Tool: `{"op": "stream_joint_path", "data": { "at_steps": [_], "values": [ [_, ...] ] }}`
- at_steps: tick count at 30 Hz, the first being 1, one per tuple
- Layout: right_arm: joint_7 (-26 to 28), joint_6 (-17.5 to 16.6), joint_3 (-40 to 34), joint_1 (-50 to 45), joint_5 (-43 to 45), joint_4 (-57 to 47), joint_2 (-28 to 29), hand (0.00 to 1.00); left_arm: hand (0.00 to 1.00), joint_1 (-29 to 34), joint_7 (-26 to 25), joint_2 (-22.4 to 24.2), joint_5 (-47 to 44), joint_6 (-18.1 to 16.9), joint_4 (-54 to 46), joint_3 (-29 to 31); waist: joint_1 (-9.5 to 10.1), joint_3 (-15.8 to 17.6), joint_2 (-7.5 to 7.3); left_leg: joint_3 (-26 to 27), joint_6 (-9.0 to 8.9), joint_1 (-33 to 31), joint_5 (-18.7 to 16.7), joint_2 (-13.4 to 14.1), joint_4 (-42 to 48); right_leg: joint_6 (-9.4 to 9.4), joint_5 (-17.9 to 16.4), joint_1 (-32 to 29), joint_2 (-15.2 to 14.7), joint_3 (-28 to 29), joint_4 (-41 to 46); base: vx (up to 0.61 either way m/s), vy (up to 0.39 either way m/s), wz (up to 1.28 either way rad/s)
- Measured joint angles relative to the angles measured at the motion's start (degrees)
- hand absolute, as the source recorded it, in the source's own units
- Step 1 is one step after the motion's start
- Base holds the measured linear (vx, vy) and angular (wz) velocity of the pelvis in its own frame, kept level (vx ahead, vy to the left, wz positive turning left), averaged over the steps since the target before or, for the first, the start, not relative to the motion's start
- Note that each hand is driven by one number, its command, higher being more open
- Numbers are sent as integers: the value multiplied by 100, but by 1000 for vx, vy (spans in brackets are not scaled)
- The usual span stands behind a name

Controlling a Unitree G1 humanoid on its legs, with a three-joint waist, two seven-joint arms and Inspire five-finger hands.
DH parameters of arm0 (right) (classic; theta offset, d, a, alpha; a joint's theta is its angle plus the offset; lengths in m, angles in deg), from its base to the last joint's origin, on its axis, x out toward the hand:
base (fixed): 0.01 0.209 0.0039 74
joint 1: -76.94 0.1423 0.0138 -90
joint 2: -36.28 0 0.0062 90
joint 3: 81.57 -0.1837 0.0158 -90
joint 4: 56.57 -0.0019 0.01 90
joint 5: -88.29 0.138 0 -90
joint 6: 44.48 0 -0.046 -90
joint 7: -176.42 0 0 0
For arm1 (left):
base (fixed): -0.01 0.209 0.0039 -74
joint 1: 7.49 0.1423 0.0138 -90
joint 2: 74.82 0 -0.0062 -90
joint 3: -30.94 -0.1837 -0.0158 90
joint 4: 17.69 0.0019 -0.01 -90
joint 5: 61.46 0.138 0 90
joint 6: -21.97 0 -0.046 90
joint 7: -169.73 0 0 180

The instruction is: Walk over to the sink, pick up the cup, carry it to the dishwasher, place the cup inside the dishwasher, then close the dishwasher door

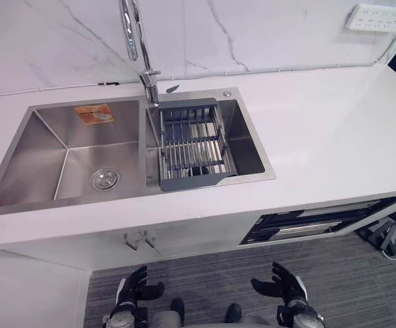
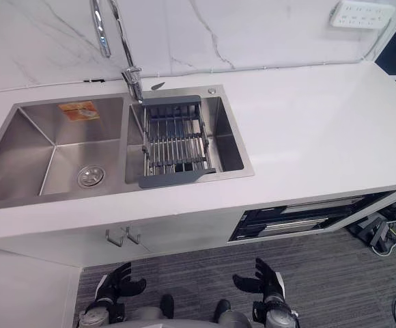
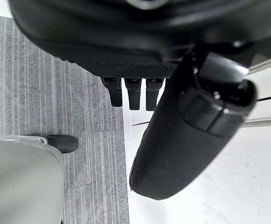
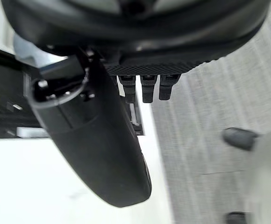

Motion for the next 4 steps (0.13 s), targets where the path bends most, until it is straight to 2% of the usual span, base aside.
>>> {"op": "stream_joint_path", "data": {
  "at_steps": [4],
  "values": [
    [4, 60, -58, -11, -183, 283, -2, 90, 90, 48, 3, -30, 37, 5, 64, 6, -12, -53, -5, -89, 42, 108, 142, -55, -200, 9, 20, 55, -25, -70, -3, -36, 17, 10]
  ]
}}
